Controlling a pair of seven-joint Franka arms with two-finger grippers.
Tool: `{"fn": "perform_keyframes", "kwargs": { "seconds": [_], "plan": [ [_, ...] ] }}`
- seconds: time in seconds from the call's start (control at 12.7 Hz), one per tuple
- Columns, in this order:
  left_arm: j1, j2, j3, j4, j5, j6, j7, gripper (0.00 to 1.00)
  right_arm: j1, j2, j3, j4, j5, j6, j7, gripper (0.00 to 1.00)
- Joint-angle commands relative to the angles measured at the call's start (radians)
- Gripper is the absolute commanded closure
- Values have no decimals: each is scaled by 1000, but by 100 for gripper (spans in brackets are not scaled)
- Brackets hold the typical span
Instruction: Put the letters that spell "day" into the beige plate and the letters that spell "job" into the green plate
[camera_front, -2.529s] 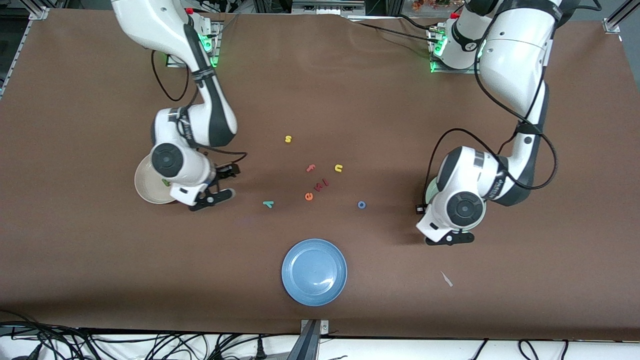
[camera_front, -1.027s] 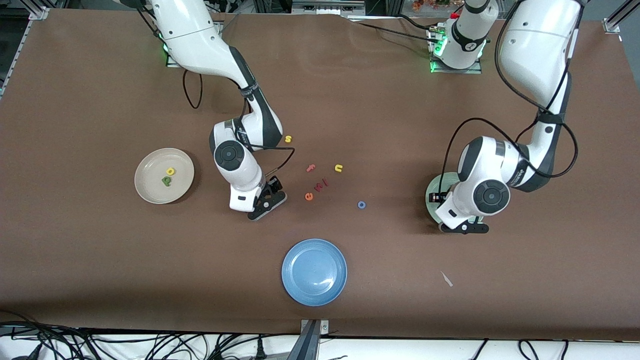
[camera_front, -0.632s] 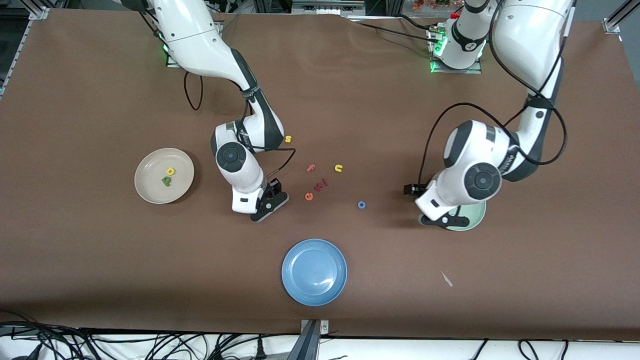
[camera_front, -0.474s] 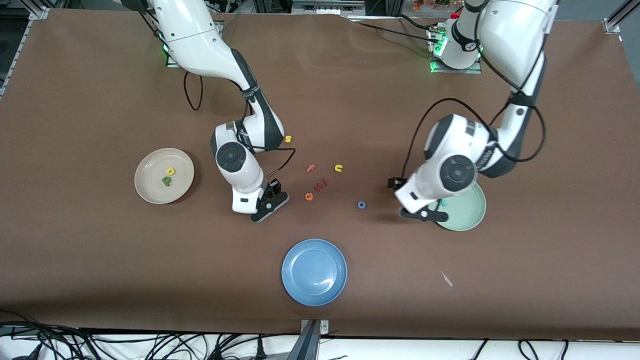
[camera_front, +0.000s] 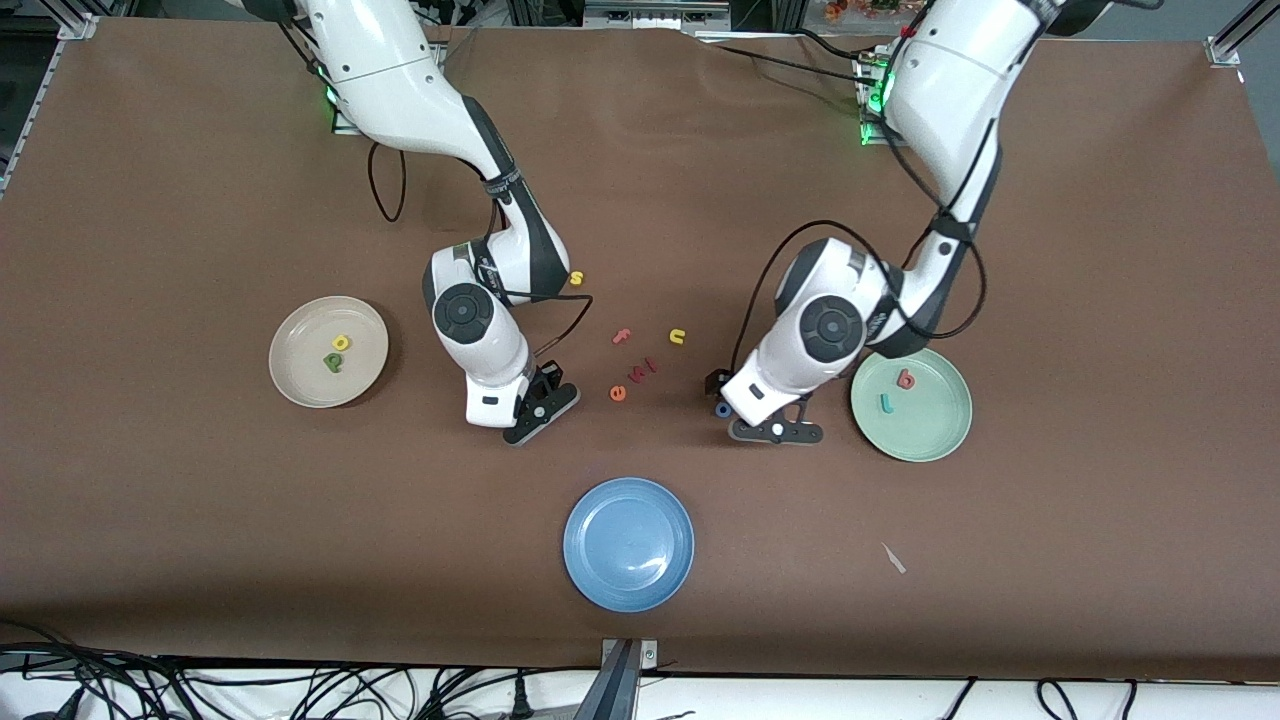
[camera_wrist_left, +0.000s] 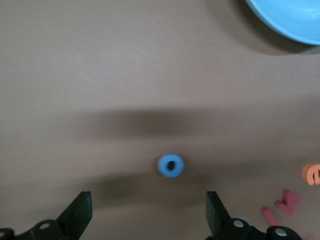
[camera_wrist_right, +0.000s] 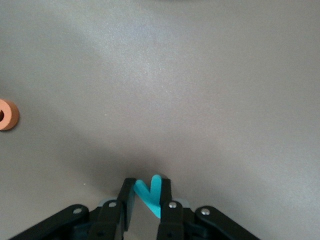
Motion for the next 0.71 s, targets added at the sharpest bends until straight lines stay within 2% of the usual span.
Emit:
{"fn": "perform_keyframes", "kwargs": {
  "seconds": [0.0, 0.16, 0.32, 0.47, 0.63],
  "plan": [
    [-66, 24, 28, 22, 61, 21, -74, 0, -13, 14, 0, 50, 6, -61, -15, 100],
    [-66, 36, 27, 25, 91, 24, -71, 0, -56, -33, -11, 83, 8, -223, -33, 100],
    [-66, 42, 27, 26, 90, 29, -63, 0, -56, -118, -88, 29, 9, -372, -64, 100],
    [-66, 53, 28, 29, 91, 30, -40, 0, -54, -205, -150, -96, 2, -391, -68, 100],
    [-63, 64, 28, 52, 90, 32, -1, 0, -54, -248, -235, -196, 0, -396, -90, 100]
  ]
}}
